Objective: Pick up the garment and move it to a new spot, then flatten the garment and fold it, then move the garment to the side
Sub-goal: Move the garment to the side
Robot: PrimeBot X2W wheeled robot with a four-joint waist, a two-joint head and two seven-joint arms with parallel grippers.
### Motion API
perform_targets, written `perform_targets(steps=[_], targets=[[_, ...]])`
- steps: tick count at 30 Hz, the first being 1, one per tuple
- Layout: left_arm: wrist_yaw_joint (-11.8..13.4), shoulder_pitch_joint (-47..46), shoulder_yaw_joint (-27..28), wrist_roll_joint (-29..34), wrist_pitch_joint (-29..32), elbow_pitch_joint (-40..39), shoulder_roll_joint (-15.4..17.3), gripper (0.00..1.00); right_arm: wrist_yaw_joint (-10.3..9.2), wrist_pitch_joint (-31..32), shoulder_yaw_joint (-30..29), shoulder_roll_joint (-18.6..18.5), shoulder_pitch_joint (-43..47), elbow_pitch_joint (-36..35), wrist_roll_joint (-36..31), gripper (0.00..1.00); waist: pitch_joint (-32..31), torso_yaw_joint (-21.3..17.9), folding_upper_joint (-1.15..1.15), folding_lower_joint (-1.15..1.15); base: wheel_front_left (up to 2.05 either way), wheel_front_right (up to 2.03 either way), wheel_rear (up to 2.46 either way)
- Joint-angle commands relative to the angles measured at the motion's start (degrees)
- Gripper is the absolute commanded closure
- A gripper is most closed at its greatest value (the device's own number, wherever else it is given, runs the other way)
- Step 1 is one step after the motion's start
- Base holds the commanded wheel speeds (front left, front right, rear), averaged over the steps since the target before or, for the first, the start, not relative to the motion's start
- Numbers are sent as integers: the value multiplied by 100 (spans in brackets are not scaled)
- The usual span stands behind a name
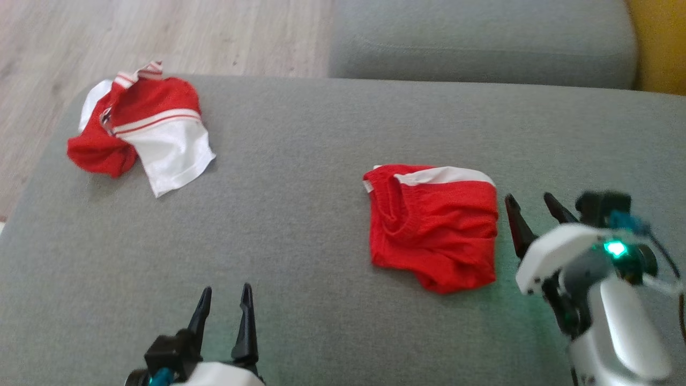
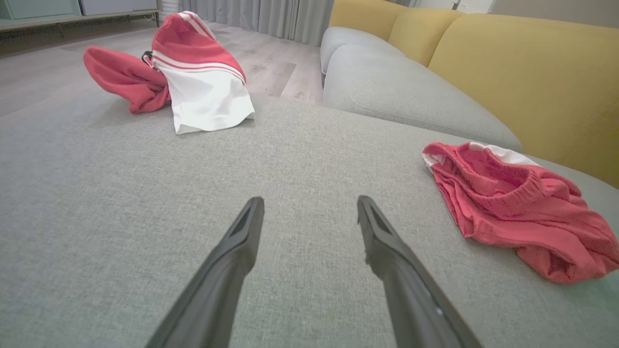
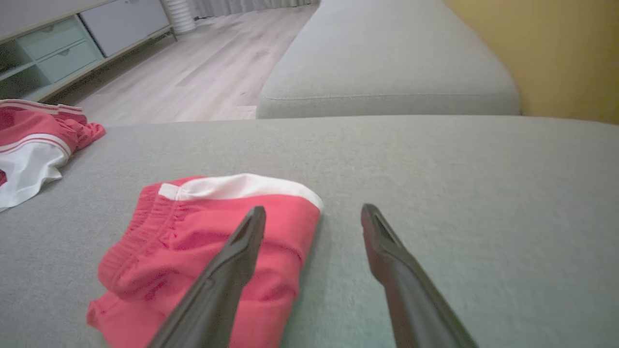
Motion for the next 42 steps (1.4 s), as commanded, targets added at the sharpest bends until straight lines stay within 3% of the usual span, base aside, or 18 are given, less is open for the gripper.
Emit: perform_targets(steps=[1, 10, 17, 18, 19, 20, 22, 23, 30, 42], targets=[[-30, -336, 175, 8, -34, -139, 16, 0, -4, 176, 106, -25, -376, -40, 89, 0, 130, 129, 0, -1, 0, 0, 0], [-84, -580, 175, 31, -71, -55, -146, 0, -4, 1122, -270, -25, -1278, 987, -317, 0, 506, 522, 0, -1, 0, 0, 0], [-150, -698, 211, 70, -105, 17, -252, 0, -4, 1395, -488, -25, -1468, 1512, -332, 0, 773, 661, 0, -1, 0, 0, 0], [-157, -713, 219, 79, -108, 27, -264, 0, -4, 1404, -480, -25, -1490, 1558, -302, 9, 803, 656, 0, -1, 0, 0, 0], [-165, -725, 225, 88, -111, 35, -274, 0, -4, 1409, -452, -25, -1516, 1595, -244, 24, 841, 641, 0, -1, 0, 0, 0], [-173, -741, 231, 99, -114, 42, -282, 0, -4, 1408, -419, -25, -1544, 1626, -179, 53, 880, 618, 0, -1, 0, 0, 0], [-188, -786, 237, 131, -118, 46, -292, 0, -4, 1372, -325, -25, -1611, 1649, -95, 93, 960, 539, 0, -1, 0, 0, 0], [-197, -814, 234, 151, -120, 43, -297, 0, -4, 1315, -290, -25, -1642, 1631, -79, 100, 994, 496, 0, -1, 0, 0, 0], [-216, -1080, 243, 323, -127, -113, -263, 0, -4, 1042, -157, -65, -1881, 1280, -158, 100, 1292, -161, 0, -1, 0, 0, 0], [-231, -1729, 39, 702, 241, -608, -25, 0, -4, 1006, -334, -543, -2082, 455, -23, 100, 1919, -1969, 0, -1, 0, 0, 0]])
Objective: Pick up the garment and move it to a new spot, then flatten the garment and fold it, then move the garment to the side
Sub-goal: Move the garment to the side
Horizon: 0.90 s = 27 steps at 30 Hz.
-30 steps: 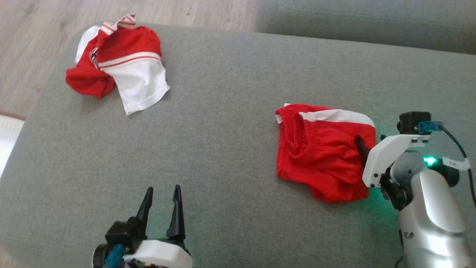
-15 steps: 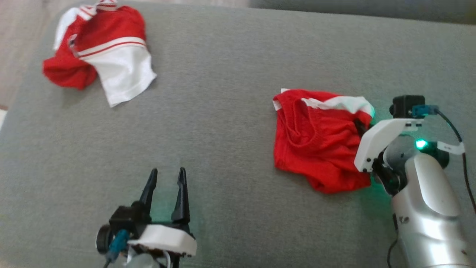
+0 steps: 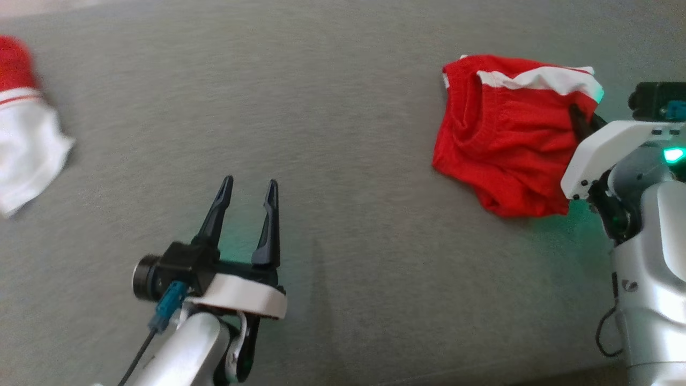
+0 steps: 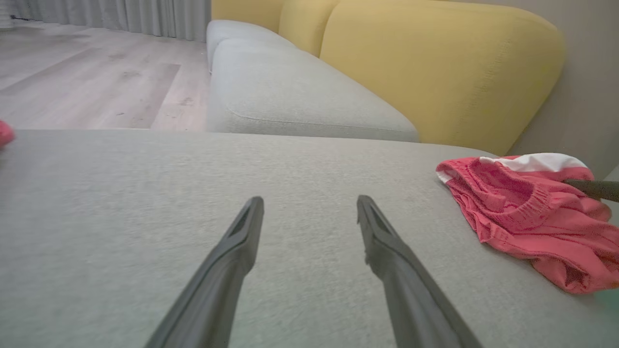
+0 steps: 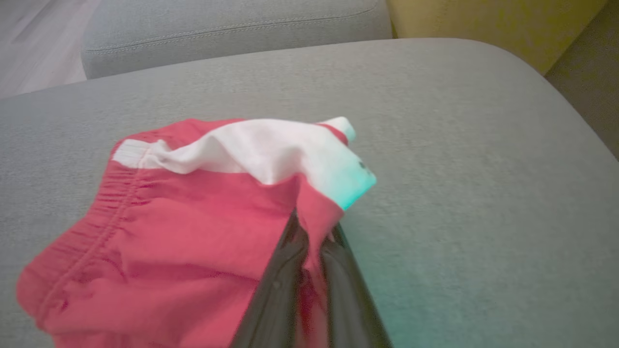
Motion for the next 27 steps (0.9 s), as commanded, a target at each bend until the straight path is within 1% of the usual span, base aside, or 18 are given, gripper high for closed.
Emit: perform_targets(steps=[1, 4, 6, 8, 11, 15, 20, 25, 27], targets=[[14, -186, 122, 52, 11, -204, 114, 0, -4, -61, 78, -26, -203, -237, 28, 100, 326, -594, 0, -1, 0, 0, 0], [25, -300, 68, 135, 159, -309, 193, 0, -4, -142, 67, 15, -281, -249, 75, 100, 455, -911, 0, -1, 0, 0, 0], [32, -354, 43, 177, 235, -379, 242, 0, -4, -220, 94, 57, -368, -230, 73, 100, 522, -1043, 0, -1, 0, 0, 0], [37, -378, 12, 208, 293, -439, 277, 0, -4, -298, 116, 86, -479, -160, 73, 100, 567, -1114, 0, -1, 0, 0, 0], [40, -400, -31, 233, 354, -506, 300, 0, -4, -392, 64, 41, -667, 1, 6, 100, 613, -1082, 0, -1, 0, 0, 0], [61, -435, -66, 264, 383, -590, 304, 0, -4, -466, -166, -272, -987, 294, -161, 100, 669, -822, 0, -1, 0, 0, 0], [102, -469, -91, 295, 373, -683, 287, 0, -4, -470, -537, -862, -1321, 617, -526, 100, 774, -285, 0, -1, 0, 0, 0], [185, -422, -63, 307, 363, -795, 327, 0, -4, -390, -825, -1374, -1582, 774, -809, 100, 943, 151, 0, -1, 0, 0, 0], [213, -405, -53, 308, 350, -828, 334, 0, -4, -390, -924, -1524, -1670, 797, -965, 100, 1008, 277, 0, -1, 0, 0, 0]])
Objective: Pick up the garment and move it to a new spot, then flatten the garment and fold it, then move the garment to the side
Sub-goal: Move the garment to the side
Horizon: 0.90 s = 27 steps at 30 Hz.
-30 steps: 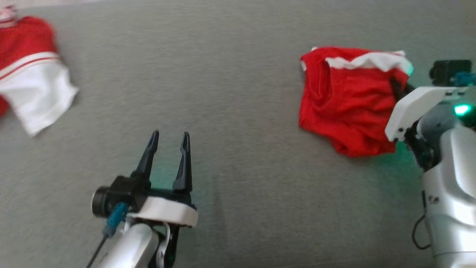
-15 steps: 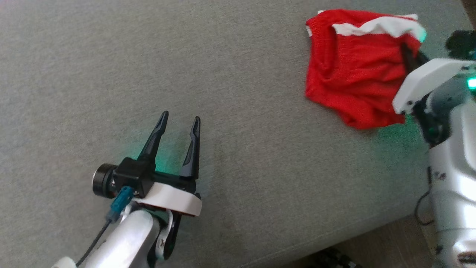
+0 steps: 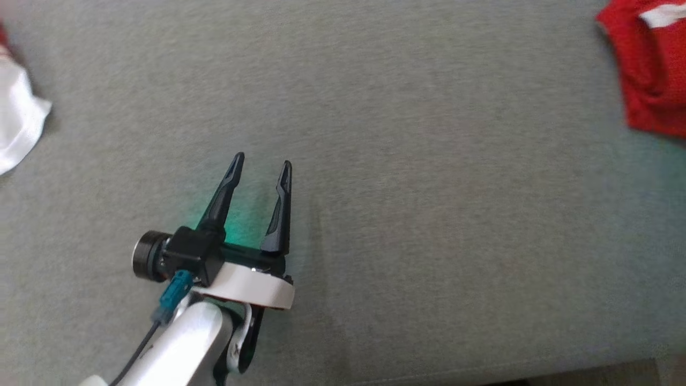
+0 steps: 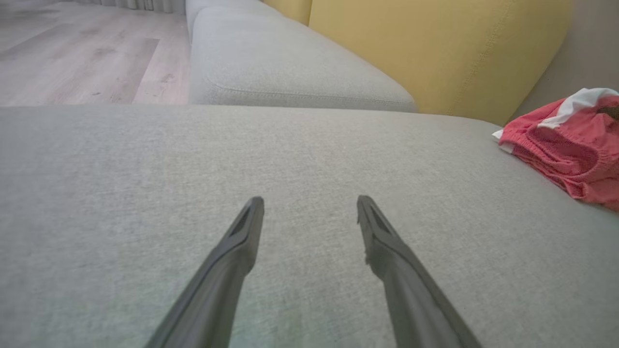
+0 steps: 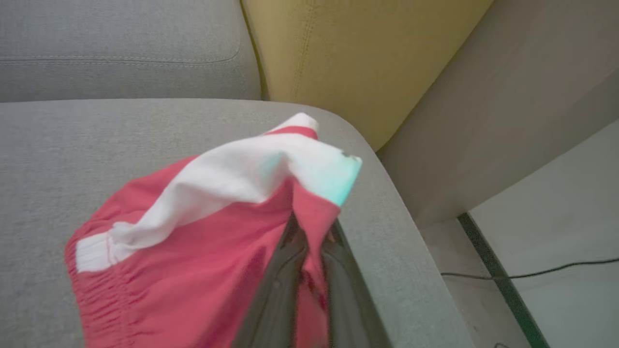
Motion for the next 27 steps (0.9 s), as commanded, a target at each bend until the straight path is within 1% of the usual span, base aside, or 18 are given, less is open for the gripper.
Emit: perform_targets(steps=[1, 3, 4, 5, 6, 10, 13, 17, 20, 27], targets=[[60, -109, 198, 46, -32, -223, 106, 0, -4, 22, -56, -233, -193, -163, -146, 100, 182, 274, 0, 0, 0, 0, 0], [74, -89, 194, 43, -49, -245, 104, 0, -4, 60, -152, -271, -254, -135, -277, 100, 222, 343, 0, 0, 0, 0, 0], [78, -81, 188, 43, -57, -251, 102, 0, -4, 72, -179, -282, -272, -122, -361, 73, 233, 366, 0, 0, 0, 0, 0], [84, -74, 183, 41, -66, -254, 95, 0, -4, 41, -198, -295, -286, -131, -440, 63, 242, 387, 0, 0, 0, 0, 0], [88, -68, 179, 39, -76, -254, 90, 0, -4, -12, -255, -298, -298, -147, -513, 0, 248, 399, 0, 0, 0, 0, 0], [94, -48, 164, 19, -119, -214, 63, 0, -4, -103, -445, -231, -275, -168, -722, 0, 220, 394, 0, 0, 0, 0, 0], [73, -29, 134, -16, -151, -157, 30, 0, -4, -149, -548, -113, -208, -243, -822, 0, 131, 339, 0, 0, 0, 0, 0], [72, -16, 126, -40, -167, -106, 16, 0, -4, -247, -530, 7, -165, -366, -828, 0, 38, 299, 0, 0, 0, 0, 0], [65, -9, 157, -88, -207, -59, 13, 0, -4, -380, -417, 152, -111, -526, -758, 0, -102, 284, 0, 0, 0, 0, 0], [125, 135, 472, -306, -400, 123, 89, 0, -4, -777, 139, 563, 192, -1011, -514, 0, -683, 346, 0, 0, 0, 0, 0]])
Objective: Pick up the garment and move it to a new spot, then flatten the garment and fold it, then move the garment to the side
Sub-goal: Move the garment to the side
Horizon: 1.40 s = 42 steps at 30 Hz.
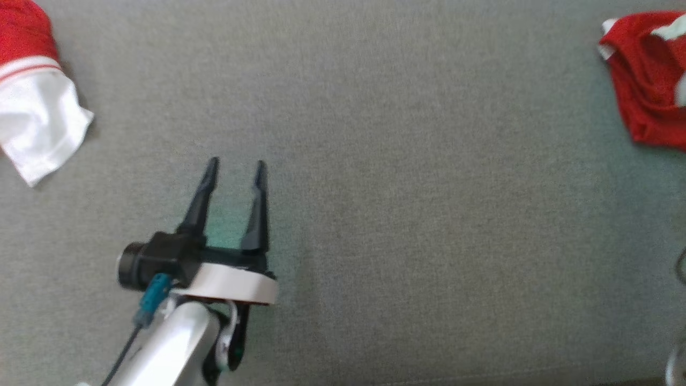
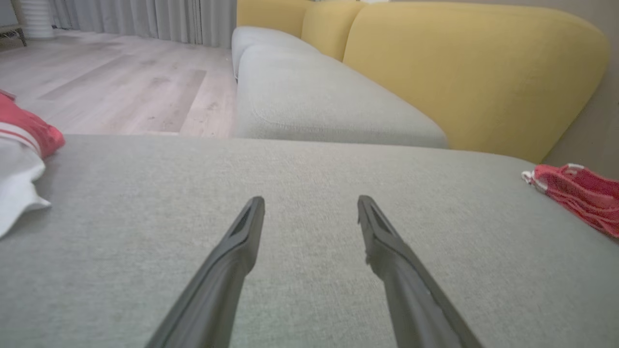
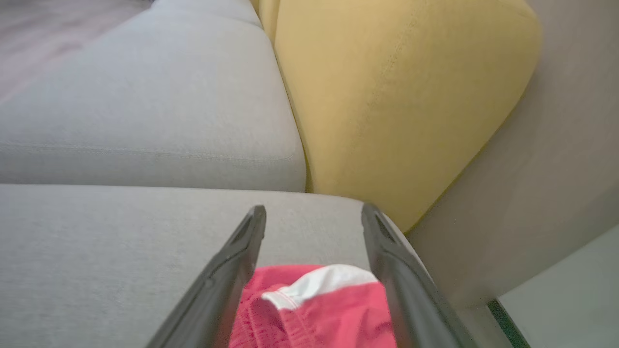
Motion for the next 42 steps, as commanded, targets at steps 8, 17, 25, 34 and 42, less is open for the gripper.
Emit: perform_targets(steps=[8, 17, 25, 34, 42], targets=[[124, 587, 709, -343, -249, 178, 243, 0, -4, -521, 831, 696, 902, -745, 317, 0, -1116, 160, 0, 0, 0, 0, 0], [146, 1307, 900, -573, -324, 411, 243, 0, -4, -790, 1354, 1211, 2151, -993, 528, 0, -1806, 275, 0, 0, 0, 0, 0], [114, 1707, 908, -595, -355, 446, 171, 0, -4, -1177, 1556, 1243, 3428, -1560, 1023, 0, -2059, 355, 0, 0, 0, 0, 0], [81, 1850, 771, -564, -353, 422, 93, 0, -4, -1447, 1501, 1244, 4370, -2098, 1225, 0, -2204, 457, 0, 0, 0, 0, 0], [50, 1775, 668, -559, -254, 440, 87, 0, -4, -1536, 1720, 1245, 4827, -2245, 1415, 0, -2241, 517, 0, 0, 0, 0, 0]])
